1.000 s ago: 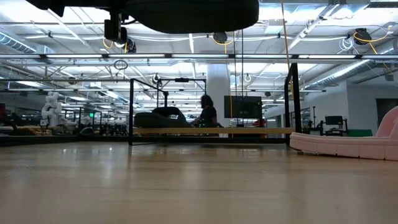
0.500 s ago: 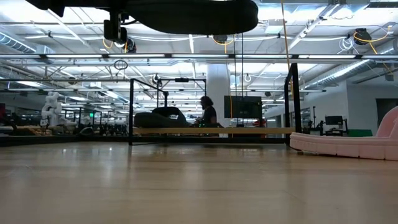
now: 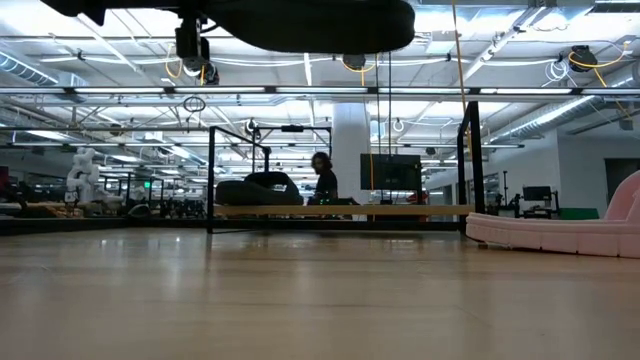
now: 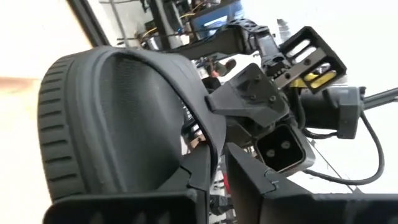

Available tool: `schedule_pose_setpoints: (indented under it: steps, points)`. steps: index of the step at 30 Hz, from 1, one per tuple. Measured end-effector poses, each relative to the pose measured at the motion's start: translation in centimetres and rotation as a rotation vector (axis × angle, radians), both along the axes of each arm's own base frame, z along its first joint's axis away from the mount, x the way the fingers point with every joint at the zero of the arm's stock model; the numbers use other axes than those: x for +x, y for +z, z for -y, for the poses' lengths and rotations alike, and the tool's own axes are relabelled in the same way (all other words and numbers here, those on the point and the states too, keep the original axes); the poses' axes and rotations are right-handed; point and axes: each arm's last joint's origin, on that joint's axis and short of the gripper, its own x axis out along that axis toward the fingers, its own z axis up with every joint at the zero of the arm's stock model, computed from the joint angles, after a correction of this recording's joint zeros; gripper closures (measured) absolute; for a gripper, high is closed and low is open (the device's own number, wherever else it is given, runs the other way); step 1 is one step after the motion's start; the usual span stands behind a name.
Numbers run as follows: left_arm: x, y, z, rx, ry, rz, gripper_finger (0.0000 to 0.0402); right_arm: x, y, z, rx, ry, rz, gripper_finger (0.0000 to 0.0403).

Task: Pick and place slides into the shelf
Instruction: Put the black slipper on the shelf

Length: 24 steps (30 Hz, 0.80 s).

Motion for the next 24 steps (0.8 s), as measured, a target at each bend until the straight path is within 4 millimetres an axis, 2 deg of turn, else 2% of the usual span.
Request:
schedule_pose_setpoints:
  steps: [7,13,18,24]
  points:
    - [-0.6,0.7,-0.3,0.042,0.058,0.046,0.0353,-0.2,-0.1,0.3,-0.019,-0.091,0.007,0.0401]
    - [-1.9,2.3,-0.8,0.1,0.111,0.149,0.0353,-0.8,-0.8,1.2,-0.03,-0.211,-0.03,0.0402]
    - [-3.5,3.7,-1.0,0.147,0.201,0.23,0.0353,-0.8,-0.7,2.1,0.018,-0.278,0.015,0.0402]
    - [-3.5,3.6,-1.1,0.157,0.225,0.22,0.0353,-0.2,-0.1,3.8,0.081,-0.341,0.127,0.0402]
